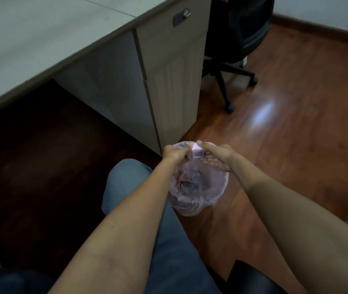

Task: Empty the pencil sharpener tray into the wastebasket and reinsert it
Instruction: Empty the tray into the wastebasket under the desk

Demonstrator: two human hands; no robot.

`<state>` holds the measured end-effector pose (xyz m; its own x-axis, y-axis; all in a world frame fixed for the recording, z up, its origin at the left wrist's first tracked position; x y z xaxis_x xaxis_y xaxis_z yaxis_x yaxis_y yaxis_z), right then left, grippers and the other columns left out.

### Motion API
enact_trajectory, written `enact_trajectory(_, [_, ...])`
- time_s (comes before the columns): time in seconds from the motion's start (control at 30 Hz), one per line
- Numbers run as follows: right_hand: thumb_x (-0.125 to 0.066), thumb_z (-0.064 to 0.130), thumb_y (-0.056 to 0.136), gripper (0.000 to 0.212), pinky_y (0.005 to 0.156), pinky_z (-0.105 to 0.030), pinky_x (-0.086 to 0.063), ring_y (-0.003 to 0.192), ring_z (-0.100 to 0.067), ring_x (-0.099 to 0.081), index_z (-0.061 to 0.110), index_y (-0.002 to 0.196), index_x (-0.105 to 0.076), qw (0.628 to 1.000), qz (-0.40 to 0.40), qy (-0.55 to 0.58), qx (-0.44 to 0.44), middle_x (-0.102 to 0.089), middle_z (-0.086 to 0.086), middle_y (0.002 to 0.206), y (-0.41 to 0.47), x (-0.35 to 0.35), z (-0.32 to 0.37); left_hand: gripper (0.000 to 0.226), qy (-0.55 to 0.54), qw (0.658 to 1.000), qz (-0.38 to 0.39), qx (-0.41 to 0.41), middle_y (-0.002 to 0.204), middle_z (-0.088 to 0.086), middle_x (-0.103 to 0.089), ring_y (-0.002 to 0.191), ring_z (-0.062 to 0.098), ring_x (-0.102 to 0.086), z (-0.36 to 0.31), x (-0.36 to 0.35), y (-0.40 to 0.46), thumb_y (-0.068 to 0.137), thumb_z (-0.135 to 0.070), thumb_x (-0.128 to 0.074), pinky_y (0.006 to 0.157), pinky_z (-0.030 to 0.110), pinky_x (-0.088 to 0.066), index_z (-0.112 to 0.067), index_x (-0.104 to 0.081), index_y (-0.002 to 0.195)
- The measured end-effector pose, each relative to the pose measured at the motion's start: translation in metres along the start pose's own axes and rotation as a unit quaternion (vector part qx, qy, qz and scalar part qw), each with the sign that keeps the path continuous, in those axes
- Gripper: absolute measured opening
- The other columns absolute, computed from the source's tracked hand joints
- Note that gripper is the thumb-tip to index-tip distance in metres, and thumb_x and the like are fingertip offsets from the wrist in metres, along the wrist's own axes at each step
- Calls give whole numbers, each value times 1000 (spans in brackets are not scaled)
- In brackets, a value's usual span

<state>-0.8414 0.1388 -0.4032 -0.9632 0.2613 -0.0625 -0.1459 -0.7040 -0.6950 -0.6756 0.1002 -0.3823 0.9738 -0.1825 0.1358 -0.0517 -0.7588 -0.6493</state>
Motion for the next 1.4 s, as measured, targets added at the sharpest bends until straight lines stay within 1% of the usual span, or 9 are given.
enact_trajectory(0.1, [-80,38,82,59,81,-32,-61,90,-24,-71,2,124,-59,1000,2,-12,-28,-65,-19,119,1,-3,-6,39,8,1000,12,16,100,20,-77,96,31,-72,-5,-3,-3,91,-20,-69,90,44,-58,5,-63,120])
enact_trajectory(0.17, [-79,38,83,63,85,-35,-61,89,-24,-70,3,130,-55,998,4,-33,-54,-62,-20,126,1,-5,-11,30,5,999,24,42,91,19,-74,84,29,-69,-5,-4,-4,91,-11,-69,69,38,-60,4,-59,116])
enact_trajectory(0.27, [-81,40,81,59,66,-28,-64,82,-23,-71,7,125,-60,999,-16,-11,-38,-64,-19,123,1,-2,-4,47,-9,999,18,37,119,21,-68,99,33,-71,-8,-1,1,87,-15,-74,66,38,-63,11,-60,124])
enact_trajectory(0.37, [-81,40,80,61,53,-26,-62,85,-24,-71,7,126,-57,998,-15,-33,-59,-63,-20,126,-2,-3,-7,45,23,998,33,39,105,16,-65,75,24,-67,-6,-4,2,88,-15,-73,44,26,-57,10,-58,122])
enact_trajectory(0.43, [-83,39,78,63,54,-26,-61,87,-25,-71,5,126,-60,998,-25,-21,-47,-63,-21,128,-1,0,-3,40,9,998,43,38,106,18,-65,83,25,-65,-7,-7,2,90,-14,-72,38,20,-53,7,-61,122])
enact_trajectory(0.63, [-78,36,84,43,69,-29,-62,94,-25,-68,6,109,-61,997,-10,-38,-63,-64,-18,111,-7,-4,-2,45,8,998,41,57,107,22,-67,76,25,-67,-3,-6,3,87,-14,-75,41,24,-57,9,-60,123])
enact_trajectory(0.9, [-80,33,83,59,58,-25,-62,93,-24,-69,0,127,-59,999,1,-14,-41,-64,-21,121,-5,-10,4,40,-12,999,35,31,100,22,-71,94,30,-72,-6,3,6,85,-14,-76,56,28,-62,10,-65,116])
enact_trajectory(1.17, [-74,29,89,51,84,-31,-58,91,-21,-65,6,130,-55,997,11,-40,-57,-57,-19,122,-10,-17,-4,46,46,996,50,49,94,20,-69,73,23,-69,1,7,1,87,-16,-75,55,31,-63,12,-59,120])
enact_trajectory(1.4, [-77,33,86,52,65,-26,-63,104,-26,-66,7,126,-57,996,26,-53,-73,-59,-18,118,-17,-21,-13,51,68,995,59,51,102,20,-69,83,25,-72,6,16,-3,84,-18,-78,67,34,-64,12,-58,120])
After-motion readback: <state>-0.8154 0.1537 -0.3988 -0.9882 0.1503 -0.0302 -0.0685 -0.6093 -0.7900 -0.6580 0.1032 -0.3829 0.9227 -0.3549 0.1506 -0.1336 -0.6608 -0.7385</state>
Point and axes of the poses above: each hand's wrist, its own y-axis towards the middle knuckle, its own x-axis out of the back of the hand, z = x × y, the point moved 10 cm from there along y, towards the middle knuckle
